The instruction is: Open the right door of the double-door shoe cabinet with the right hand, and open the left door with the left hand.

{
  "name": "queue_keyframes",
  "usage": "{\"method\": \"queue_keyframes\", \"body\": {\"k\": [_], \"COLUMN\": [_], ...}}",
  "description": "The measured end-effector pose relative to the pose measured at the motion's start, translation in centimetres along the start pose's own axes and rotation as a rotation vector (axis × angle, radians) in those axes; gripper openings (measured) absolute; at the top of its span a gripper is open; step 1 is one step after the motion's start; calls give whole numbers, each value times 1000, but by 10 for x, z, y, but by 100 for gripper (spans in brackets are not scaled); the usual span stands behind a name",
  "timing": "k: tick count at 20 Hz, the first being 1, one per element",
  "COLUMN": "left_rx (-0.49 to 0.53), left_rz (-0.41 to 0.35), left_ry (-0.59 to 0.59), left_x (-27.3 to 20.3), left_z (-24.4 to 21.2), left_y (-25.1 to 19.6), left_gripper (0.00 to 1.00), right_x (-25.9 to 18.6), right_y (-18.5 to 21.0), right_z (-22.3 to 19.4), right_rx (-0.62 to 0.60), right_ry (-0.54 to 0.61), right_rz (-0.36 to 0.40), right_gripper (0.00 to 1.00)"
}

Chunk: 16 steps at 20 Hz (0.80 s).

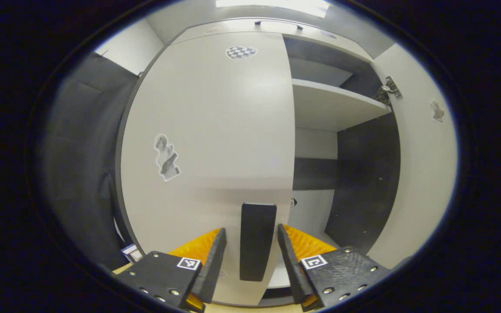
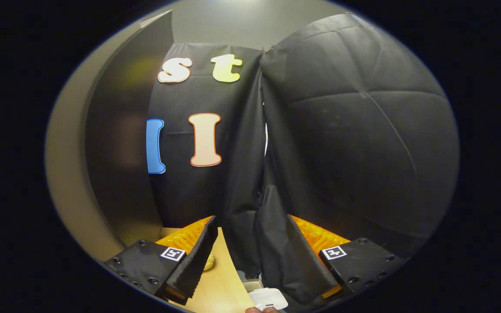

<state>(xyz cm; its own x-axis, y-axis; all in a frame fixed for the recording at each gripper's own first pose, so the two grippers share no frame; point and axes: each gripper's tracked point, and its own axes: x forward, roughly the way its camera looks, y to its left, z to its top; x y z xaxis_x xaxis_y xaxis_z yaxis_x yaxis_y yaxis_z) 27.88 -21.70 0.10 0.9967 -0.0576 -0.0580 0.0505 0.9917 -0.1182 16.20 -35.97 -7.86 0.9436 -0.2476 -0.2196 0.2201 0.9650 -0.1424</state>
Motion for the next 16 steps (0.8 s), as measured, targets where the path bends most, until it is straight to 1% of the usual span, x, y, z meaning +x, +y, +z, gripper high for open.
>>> {"method": "queue_keyframes", "body": {"k": [1,2,3,4,5,7,9,12,16], "left_rx": [-18,-28,-33,-40,-36,6,29,29,25], "left_rz": [-1,-7,13,16,18,16,22,27,13], "left_ry": [-7,-11,-16,-16,-16,-26,-21,-39,-41], "left_x": [-1,-2,-3,-1,0,-1,-1,-2,-3], "left_z": [1,1,2,1,1,1,-1,-1,-3], "left_y": [-2,-4,-1,-1,-1,-2,-2,-1,-1], "left_gripper": [68,66,51,36,35,31,22,8,8], "right_x": [6,10,14,19,22,27,25,22,7], "right_y": [3,5,7,8,8,8,7,4,-2], "right_z": [0,0,-1,0,1,3,3,3,5], "right_rx": [10,25,42,58,72,95,113,129,129], "right_ry": [6,9,10,9,8,4,0,1,-13], "right_rz": [20,39,52,62,69,79,89,85,67], "right_gripper": [98,94,93,93,93,93,92,92,92]}}
